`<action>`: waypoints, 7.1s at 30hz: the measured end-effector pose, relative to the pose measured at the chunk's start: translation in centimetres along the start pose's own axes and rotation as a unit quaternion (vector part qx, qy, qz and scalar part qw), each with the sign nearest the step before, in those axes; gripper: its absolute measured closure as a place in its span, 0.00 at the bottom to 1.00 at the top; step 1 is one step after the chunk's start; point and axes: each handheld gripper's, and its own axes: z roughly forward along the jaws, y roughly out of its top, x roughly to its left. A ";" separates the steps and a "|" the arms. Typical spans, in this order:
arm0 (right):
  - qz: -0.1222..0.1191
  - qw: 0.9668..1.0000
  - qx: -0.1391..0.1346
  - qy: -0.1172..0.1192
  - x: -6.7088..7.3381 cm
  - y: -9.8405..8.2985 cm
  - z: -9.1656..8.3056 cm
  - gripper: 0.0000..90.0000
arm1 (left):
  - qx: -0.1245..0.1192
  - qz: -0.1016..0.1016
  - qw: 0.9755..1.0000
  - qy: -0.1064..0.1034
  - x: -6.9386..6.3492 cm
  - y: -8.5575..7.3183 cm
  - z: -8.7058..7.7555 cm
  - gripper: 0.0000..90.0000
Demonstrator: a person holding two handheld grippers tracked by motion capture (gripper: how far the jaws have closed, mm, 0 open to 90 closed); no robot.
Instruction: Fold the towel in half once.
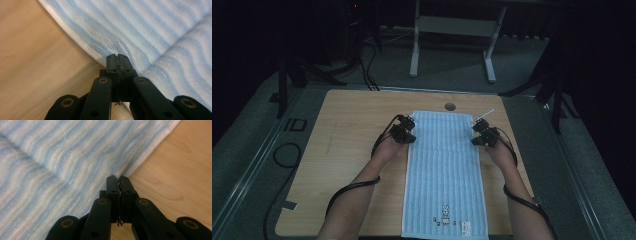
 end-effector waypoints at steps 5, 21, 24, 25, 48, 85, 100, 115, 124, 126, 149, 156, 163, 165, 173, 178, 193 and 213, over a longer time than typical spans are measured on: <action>-0.015 1.000 -0.017 -0.009 0.5 0.1 -1.7 0.98 | -0.026 0.004 1.000 -0.011 -0.1 0.2 -2.2 0.99; -0.089 0.994 -0.057 0.010 5.7 -6.2 -6.6 0.98 | -0.008 0.076 0.997 -0.019 -5.9 -6.9 -6.2 0.98; -0.094 0.994 -0.044 0.015 6.7 -7.8 -6.0 0.98 | -0.002 0.067 0.997 -0.027 -6.2 -8.3 -5.6 0.98; -0.090 0.995 -0.044 0.019 6.9 -8.3 -5.8 0.98 | 0.003 0.065 0.997 -0.036 -6.1 -8.6 -5.4 0.98; -0.094 0.995 0.004 0.023 8.4 -7.7 -2.3 0.86 | 0.035 0.061 0.995 -0.065 -6.5 -8.5 -2.5 0.80; -0.084 0.996 -0.019 0.024 8.2 -0.2 -1.7 0.77 | 0.038 0.033 0.999 -0.003 0.1 -7.1 -4.9 0.70; 0.017 1.000 -0.005 0.006 2.1 5.5 0.1 0.64 | 0.012 -0.044 0.998 0.042 5.1 -1.4 -2.8 0.56; 0.063 0.998 0.030 0.001 1.6 5.2 4.3 0.67 | 0.041 -0.068 0.996 0.043 6.4 -0.9 1.3 0.60; 0.028 0.999 0.027 0.006 2.9 5.6 4.2 0.97 | 0.033 -0.037 0.998 0.028 5.1 -0.6 1.7 0.94; 0.023 0.999 0.022 0.002 3.0 5.7 3.8 0.98 | 0.020 -0.044 0.999 0.014 5.0 -0.3 1.1 0.96; -0.039 0.987 -0.155 -0.025 3.8 9.3 -13.1 0.98 | -0.148 -0.006 0.989 0.003 3.0 2.8 -16.3 0.96; -0.082 0.982 -0.169 -0.014 6.2 5.2 -13.9 0.98 | -0.154 0.016 0.987 -0.028 0.4 -1.4 -17.1 0.96; -0.121 0.979 -0.159 0.023 9.8 -1.9 -12.6 0.98 | -0.153 0.025 0.986 -0.059 -3.9 -8.3 -16.0 0.96; -0.121 0.980 -0.156 0.033 10.5 -3.7 -11.8 0.98 | -0.145 0.032 0.987 -0.058 -4.9 -10.2 -15.1 0.96; -0.107 0.986 -0.109 0.073 12.2 -9.3 -7.7 0.98 | -0.088 0.023 0.992 -0.083 -7.0 -15.4 -10.8 0.96; -0.093 0.989 -0.075 0.089 11.9 -10.8 -5.0 0.98 | -0.054 0.004 0.995 -0.089 -6.4 -16.3 -8.4 0.96; -0.095 0.972 -0.165 0.139 12.4 -13.5 -12.1 0.81 | -0.074 0.045 0.981 -0.173 -8.8 -18.4 -13.2 0.71; -0.075 0.983 -0.101 0.134 13.3 -16.1 -8.6 0.72 | -0.004 0.052 0.990 -0.130 -6.8 -16.6 -9.1 0.51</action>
